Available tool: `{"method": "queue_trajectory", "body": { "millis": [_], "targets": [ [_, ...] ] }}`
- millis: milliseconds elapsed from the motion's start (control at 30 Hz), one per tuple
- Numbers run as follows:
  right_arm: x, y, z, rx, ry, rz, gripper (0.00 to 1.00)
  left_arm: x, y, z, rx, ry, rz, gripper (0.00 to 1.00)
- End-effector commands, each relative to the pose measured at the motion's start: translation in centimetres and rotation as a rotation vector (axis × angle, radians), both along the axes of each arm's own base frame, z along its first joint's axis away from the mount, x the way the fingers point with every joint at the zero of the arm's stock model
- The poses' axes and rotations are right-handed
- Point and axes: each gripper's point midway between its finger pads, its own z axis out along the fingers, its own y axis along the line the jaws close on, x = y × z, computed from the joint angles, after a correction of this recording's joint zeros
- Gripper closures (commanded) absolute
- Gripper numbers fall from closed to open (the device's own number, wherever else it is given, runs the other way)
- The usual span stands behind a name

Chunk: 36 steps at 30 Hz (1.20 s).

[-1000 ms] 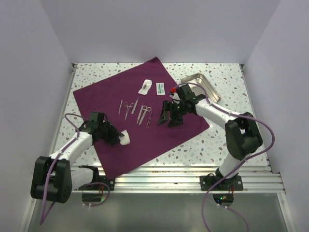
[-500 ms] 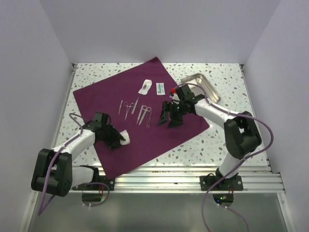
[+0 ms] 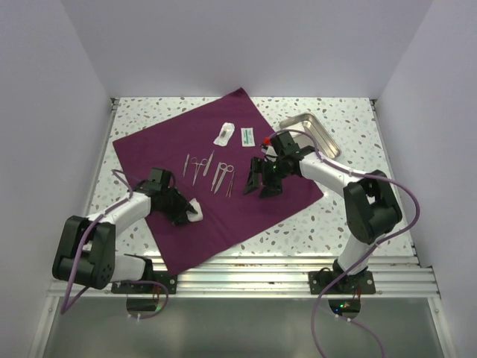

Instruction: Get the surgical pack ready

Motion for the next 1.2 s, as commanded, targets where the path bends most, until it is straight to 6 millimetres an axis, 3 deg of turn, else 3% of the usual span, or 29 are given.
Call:
{"method": "queue_trajectory", "body": {
  "millis": [0,300,467,867,1067,1167],
  "targets": [
    [0.4,0.6,0.8,0.018,-0.029,0.025,0.29,1.4,0.2,0.1,0.03,-0.037,0.007,0.55],
    [0.5,0.7,1.0,0.021,-0.034,0.026,0.29,1.1,0.6,0.2,0.064,-0.02,-0.022,0.64],
    [0.5,0.7,0.9,0.021,-0.033,0.026,0.29,1.4,0.6,0.9,0.074,-0.033,-0.04,0.76],
    [0.5,0.7,0.9,0.022,-0.035,0.025,0.29,1.1,0.2,0.2,0.051,-0.025,-0.06,0.81],
    [0.5,0.6,0.8,0.021,-0.031,0.023,0.29,1.1,0.1,0.5,0.047,-0.043,-0.075,1.0],
    [0.4,0.7,1.0,0.027,-0.033,0.026,0.29,1.2,0.4,1.2,0.065,-0.057,-0.092,1.0]
  ]
}}
